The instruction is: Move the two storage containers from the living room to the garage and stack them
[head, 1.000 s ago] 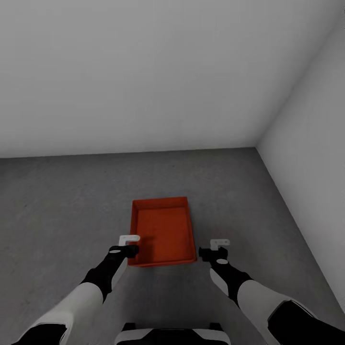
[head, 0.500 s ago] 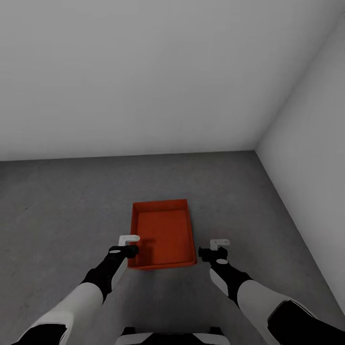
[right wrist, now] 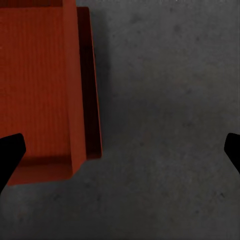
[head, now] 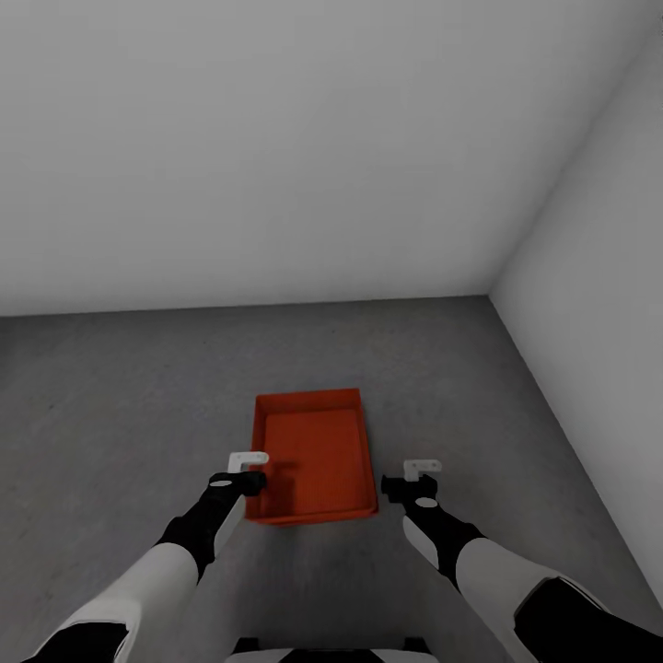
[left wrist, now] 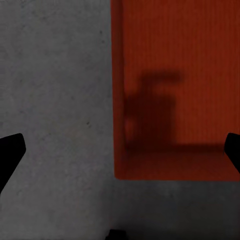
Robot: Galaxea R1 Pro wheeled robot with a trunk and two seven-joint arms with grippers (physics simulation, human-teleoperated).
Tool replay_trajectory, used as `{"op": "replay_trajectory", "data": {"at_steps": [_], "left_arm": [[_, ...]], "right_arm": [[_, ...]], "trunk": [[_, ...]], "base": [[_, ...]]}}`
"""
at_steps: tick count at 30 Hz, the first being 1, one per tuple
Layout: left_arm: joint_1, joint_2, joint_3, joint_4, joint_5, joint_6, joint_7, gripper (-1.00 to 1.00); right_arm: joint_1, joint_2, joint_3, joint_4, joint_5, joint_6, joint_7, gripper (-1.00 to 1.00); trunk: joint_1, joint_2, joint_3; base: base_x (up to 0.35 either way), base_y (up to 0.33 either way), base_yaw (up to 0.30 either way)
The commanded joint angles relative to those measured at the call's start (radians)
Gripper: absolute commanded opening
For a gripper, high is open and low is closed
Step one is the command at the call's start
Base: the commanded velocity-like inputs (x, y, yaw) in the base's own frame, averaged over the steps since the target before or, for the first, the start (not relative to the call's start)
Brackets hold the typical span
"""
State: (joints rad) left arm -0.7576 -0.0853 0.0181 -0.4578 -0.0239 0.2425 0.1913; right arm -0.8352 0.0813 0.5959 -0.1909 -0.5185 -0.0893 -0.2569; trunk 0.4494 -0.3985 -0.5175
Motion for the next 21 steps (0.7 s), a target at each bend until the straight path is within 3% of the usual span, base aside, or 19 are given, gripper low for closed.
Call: {"op": "replay_trajectory", "data": {"at_steps": [1, 21], "left_arm": [[0.0, -0.001, 0.002, -0.001, -0.002, 0.006, 0.002, 1.0], [0.0, -0.001, 0.002, -0.002, -0.002, 0.006, 0.002, 1.0]], "right_arm": [[-0.001, 0.0, 0.008, 0.001, -0.011, -0.004, -0.004, 1.0], [-0.001, 0.0, 0.008, 0.001, -0.011, -0.004, -0.004, 1.0]], "trunk": [[0.001, -0.002, 0.0], [0.001, -0.002, 0.031]], "base": [[0.0, 0.0, 0.0], [0.0, 0.0, 0.0]]}}
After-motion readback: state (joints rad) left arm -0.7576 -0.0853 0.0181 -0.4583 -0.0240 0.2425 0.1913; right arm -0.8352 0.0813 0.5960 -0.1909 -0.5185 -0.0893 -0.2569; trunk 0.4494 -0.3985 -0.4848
